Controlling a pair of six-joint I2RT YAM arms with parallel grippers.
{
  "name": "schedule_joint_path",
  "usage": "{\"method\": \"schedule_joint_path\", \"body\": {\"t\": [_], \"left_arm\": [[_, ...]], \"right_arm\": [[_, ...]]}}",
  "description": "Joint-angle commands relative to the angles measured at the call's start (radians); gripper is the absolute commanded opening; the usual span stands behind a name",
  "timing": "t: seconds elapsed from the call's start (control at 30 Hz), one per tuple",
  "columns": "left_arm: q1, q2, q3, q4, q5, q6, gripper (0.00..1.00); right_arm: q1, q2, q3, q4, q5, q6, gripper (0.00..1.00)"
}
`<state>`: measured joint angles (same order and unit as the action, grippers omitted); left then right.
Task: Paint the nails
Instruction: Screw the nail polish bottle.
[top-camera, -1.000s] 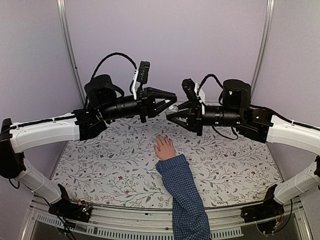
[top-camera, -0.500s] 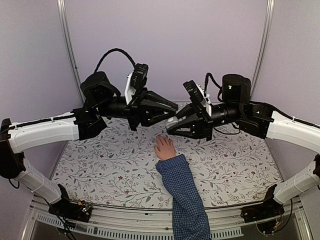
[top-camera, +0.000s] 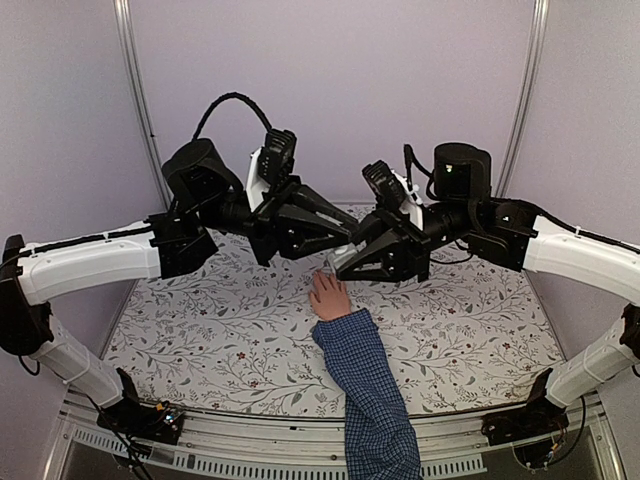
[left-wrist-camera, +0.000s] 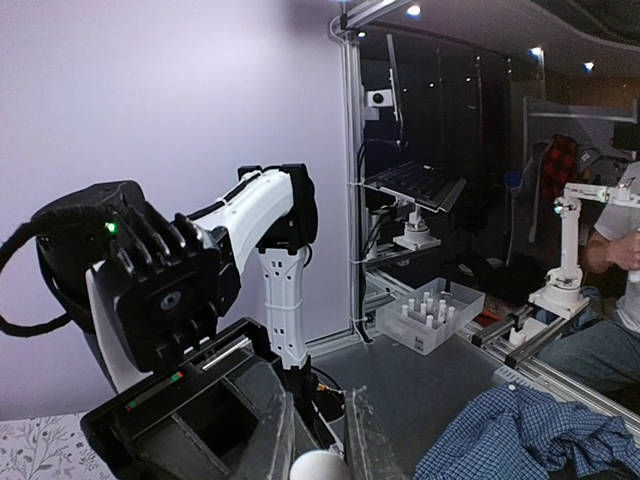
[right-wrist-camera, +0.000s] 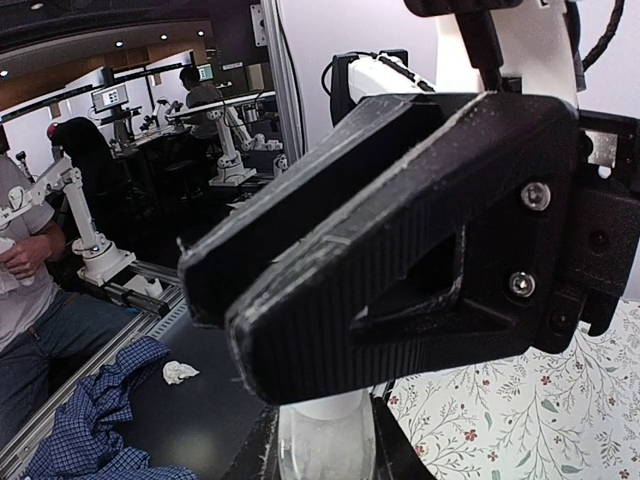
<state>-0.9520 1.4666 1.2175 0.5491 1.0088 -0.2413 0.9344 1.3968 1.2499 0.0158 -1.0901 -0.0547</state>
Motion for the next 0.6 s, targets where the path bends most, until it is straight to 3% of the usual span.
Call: {"method": "schedule_joint_path", "body": {"t": [0.0, 0.1, 0.47, 0.57], "left_arm": [[0.02, 0.046, -0.03, -0.167, -0.071, 0.021, 0.0], [0.027, 0.032, -0.03, -0.171, -0.093, 0.02, 0.04], [0.071, -0.104, -0.085, -0.164, -0.222, 0.016, 0.43], [0.081, -0.155, -0.124, -0.123, -0.277, -0.004, 0.48]], "right_arm": [[0.031, -0.041, 0.044, 0.171, -0.111, -0.017, 0.0], [0.029, -0.046, 0.037, 0.171, -0.093, -0.02, 0.0], [0.011, -0.062, 0.007, 0.156, 0.039, -0.017, 0.0], [0.011, -0.059, 0.014, 0.138, 0.122, -0.016, 0.0]]}}
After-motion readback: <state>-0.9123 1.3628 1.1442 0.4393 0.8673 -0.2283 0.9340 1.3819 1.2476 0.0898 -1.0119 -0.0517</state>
